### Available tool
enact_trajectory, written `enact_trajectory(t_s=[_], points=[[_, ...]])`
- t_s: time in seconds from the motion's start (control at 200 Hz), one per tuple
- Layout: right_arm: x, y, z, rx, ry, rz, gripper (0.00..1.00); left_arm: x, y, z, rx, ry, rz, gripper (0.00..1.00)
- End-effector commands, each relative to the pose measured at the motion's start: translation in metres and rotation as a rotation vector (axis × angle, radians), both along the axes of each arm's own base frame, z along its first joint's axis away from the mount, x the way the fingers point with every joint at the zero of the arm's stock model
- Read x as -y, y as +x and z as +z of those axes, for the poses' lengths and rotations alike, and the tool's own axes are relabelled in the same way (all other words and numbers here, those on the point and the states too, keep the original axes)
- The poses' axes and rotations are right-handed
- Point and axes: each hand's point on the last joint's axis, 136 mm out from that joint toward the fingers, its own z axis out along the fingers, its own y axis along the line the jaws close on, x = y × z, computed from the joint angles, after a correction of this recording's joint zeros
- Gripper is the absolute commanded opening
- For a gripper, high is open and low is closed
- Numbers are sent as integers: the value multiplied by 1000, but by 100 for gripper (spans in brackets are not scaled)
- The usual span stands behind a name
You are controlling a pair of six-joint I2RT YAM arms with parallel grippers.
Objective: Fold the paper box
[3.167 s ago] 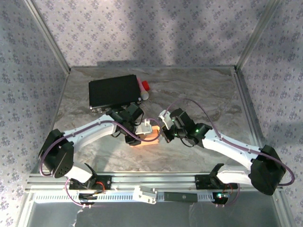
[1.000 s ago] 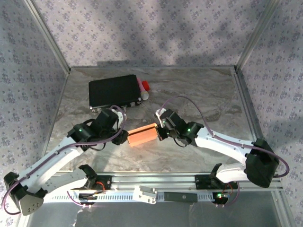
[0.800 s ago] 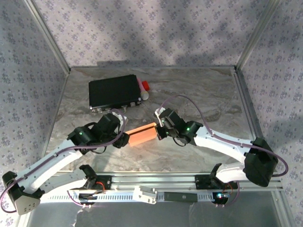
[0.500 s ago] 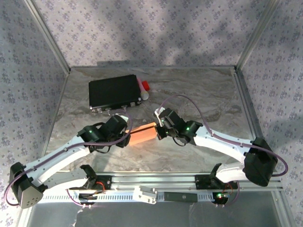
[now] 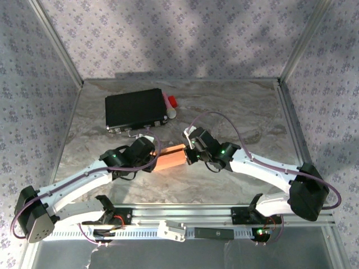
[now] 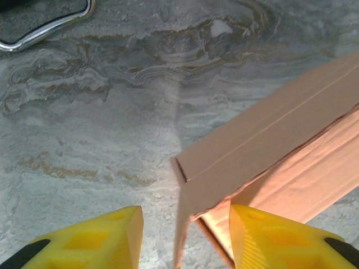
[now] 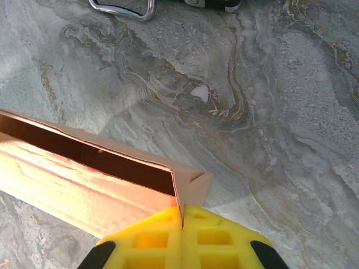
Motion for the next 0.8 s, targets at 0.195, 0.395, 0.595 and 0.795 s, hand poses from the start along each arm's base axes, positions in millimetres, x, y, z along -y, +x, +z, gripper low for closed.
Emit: enact_trajectory(t_s=[0.195, 0.395, 0.595, 0.795], points=[[-5, 1, 5, -14, 15, -2, 0, 9, 3, 0, 2, -33, 2, 41], [-7, 2, 5, -20, 17, 0, 0, 2, 1, -11, -28, -12, 11, 33], [-9, 2, 2, -29, 16, 2, 0, -3, 4, -19, -39, 5, 15, 23], [-11, 3, 3, -30, 18, -1, 0, -4, 4, -20, -46, 19, 10, 16]])
